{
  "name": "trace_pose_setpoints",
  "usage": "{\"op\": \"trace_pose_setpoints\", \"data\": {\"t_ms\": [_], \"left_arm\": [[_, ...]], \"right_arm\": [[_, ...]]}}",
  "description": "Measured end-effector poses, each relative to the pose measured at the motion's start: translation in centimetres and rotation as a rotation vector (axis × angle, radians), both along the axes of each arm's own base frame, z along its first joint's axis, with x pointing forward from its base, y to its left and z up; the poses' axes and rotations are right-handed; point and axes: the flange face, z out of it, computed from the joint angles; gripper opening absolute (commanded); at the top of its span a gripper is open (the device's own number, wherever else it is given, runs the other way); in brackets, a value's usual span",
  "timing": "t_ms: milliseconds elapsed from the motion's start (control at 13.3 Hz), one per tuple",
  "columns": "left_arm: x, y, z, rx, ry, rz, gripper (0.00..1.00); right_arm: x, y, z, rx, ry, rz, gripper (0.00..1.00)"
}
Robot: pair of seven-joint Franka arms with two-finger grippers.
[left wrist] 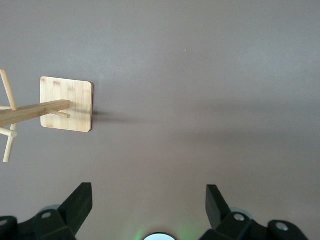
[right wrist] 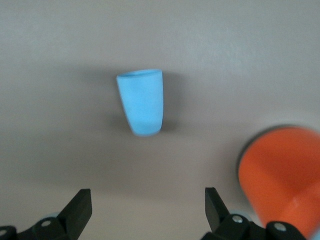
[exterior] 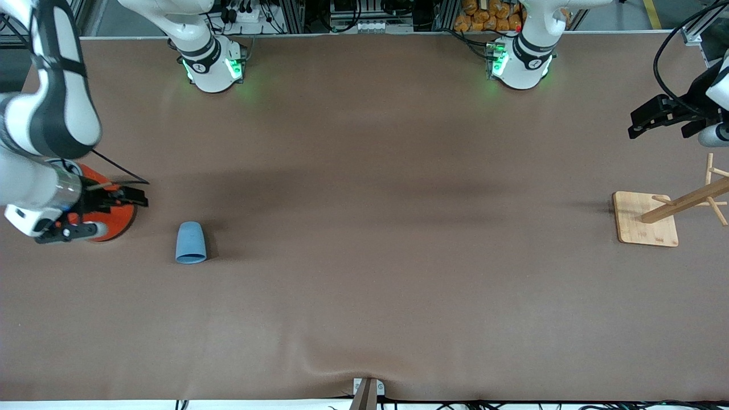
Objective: Flip cup
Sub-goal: 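Reach the right gripper down to the lying blue cup and grasp it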
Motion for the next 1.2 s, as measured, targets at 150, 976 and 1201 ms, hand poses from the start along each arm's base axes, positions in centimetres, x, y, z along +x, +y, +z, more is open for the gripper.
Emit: {"op": "trace_pose_setpoints", "data": {"t_ms": [150, 976, 1201], "left_arm": [[0.0, 0.0, 0.0, 0.0, 0.001, 0.0, 1.0], [0.2, 0.0, -0.5, -0.008, 0.011, 0.001, 1.0], [0.3, -0.1, -0.7, -0.008, 0.015, -0.001, 1.0]], "right_arm": [[0.1, 1.0, -4.3, -0.001, -0.031, 0.049, 1.0], [2.4, 5.0, -18.0, -0.012, -0.144, 0.146, 1.0], [2.0, 4.3, -21.1, -0.015, -0.124, 0.169, 0.69]]}}
